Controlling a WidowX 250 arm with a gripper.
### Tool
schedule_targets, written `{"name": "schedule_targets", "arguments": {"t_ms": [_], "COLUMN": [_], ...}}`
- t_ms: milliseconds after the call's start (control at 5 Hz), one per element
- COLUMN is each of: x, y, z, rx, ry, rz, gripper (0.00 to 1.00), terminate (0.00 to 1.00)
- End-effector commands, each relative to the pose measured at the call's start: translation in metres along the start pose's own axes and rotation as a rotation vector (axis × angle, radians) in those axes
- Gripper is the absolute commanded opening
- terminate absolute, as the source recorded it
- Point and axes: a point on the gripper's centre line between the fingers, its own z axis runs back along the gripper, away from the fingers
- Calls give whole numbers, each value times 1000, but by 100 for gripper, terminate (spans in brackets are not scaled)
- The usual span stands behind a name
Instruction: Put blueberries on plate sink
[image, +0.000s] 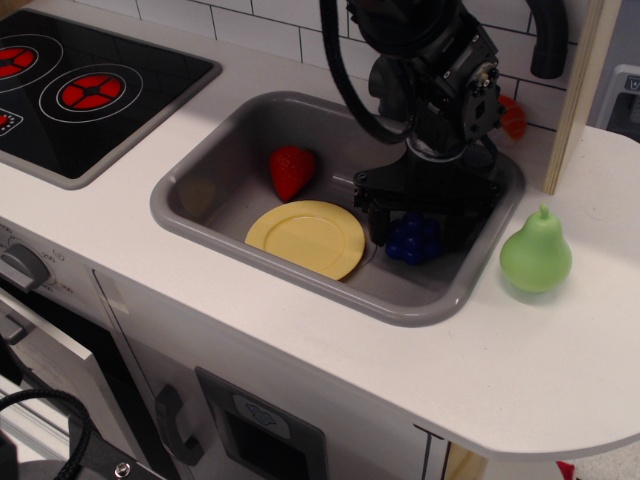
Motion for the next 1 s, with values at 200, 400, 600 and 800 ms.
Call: {"name": "schedule_targets", "arguments": {"t_ms": [200, 400, 600, 800], "x": [14, 22, 24, 30], "y": [-3, 9, 20, 37], "z": [19, 41, 58, 61], "rx": [-68, -110, -142, -119], "ry": [-41, -51, -53, -60], "rz": [8, 29, 48, 50], "gripper": [0, 0, 0, 0], "terminate": [0, 0, 0, 0]}}
